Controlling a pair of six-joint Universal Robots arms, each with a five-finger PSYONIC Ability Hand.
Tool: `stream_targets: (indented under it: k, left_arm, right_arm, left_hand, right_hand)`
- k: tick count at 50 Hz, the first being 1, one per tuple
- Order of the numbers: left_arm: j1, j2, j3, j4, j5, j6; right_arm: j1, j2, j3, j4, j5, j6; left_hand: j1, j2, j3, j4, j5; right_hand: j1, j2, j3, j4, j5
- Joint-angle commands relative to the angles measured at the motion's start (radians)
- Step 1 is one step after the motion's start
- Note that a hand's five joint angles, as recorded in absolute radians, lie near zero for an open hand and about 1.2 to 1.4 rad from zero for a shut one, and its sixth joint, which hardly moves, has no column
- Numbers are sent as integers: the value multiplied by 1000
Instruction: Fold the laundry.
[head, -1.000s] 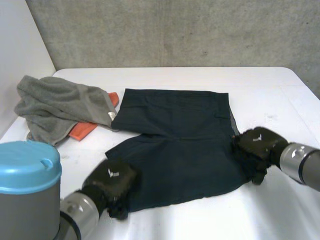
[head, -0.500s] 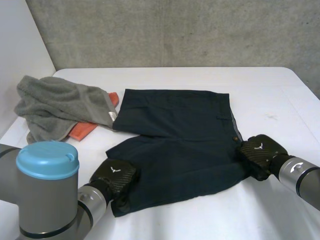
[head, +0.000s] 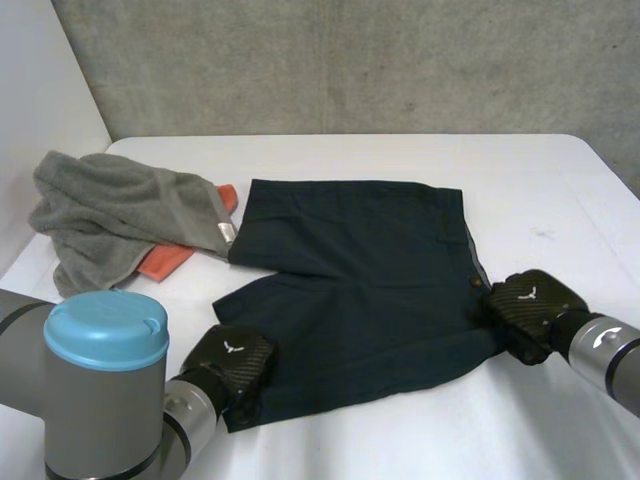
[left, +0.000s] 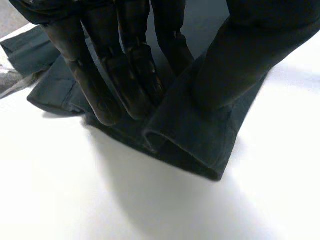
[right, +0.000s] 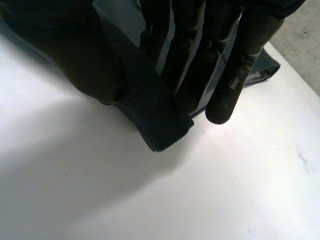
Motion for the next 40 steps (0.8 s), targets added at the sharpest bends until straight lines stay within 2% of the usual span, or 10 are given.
stream_targets:
  k: [1, 5, 8, 14, 15, 17, 19, 26, 34, 40]
  left_arm:
    - [-47, 175, -12, -222, -14, 149]
    - [-119, 242, -2, -424, 8, 198]
    - [-120, 272, 19, -458, 18, 206]
    - [-39, 192, 99, -210, 17, 212]
    - [-12, 130, 141, -138, 14, 213]
    - [13, 66, 197, -76, 11, 216]
    - [39, -22, 290, -3, 6, 222]
    - [51, -260, 568, 116, -6, 299]
    - [84, -581, 928, 284, -11, 512]
    - [99, -725, 1093, 344, -6, 537]
  right_arm:
    - [-54, -190, -35, 291, 17, -124]
    - [-126, -259, -53, 518, 2, -305]
    - [-158, -274, -92, 598, -16, -373]
    - [-135, -182, -159, 489, -32, -217]
    - [-100, -117, -199, 436, -23, -176]
    - [-62, -60, -239, 391, -7, -148]
    - [-13, 14, -312, 336, 45, -100]
    - [120, 219, -564, 221, 241, -14]
    - [177, 471, -864, 78, 319, 62]
    - [227, 657, -1069, 30, 372, 64]
  left_hand:
    - [257, 205, 209, 202, 239]
    - [257, 205, 209, 202, 239]
    - [257, 205, 209, 202, 239]
    - [257, 205, 209, 202, 239]
    - [257, 205, 209, 202, 239]
    - [257, 205, 209, 202, 239]
    - [257, 205, 209, 202, 239]
    - [257, 205, 209, 202, 239]
    - [257, 205, 209, 202, 239]
    - [257, 205, 209, 202, 239]
  right_hand:
    - [520, 239, 218, 209, 236]
    - [520, 239, 218, 209, 236]
    - [520, 239, 218, 209, 236]
    - [520, 239, 218, 209, 236]
    - [520, 239, 218, 209, 236]
    - [520, 239, 218, 209, 236]
    - [520, 239, 218, 209, 236]
    - [520, 239, 218, 209, 236]
    - [520, 239, 218, 209, 236]
    - [520, 239, 218, 209, 236]
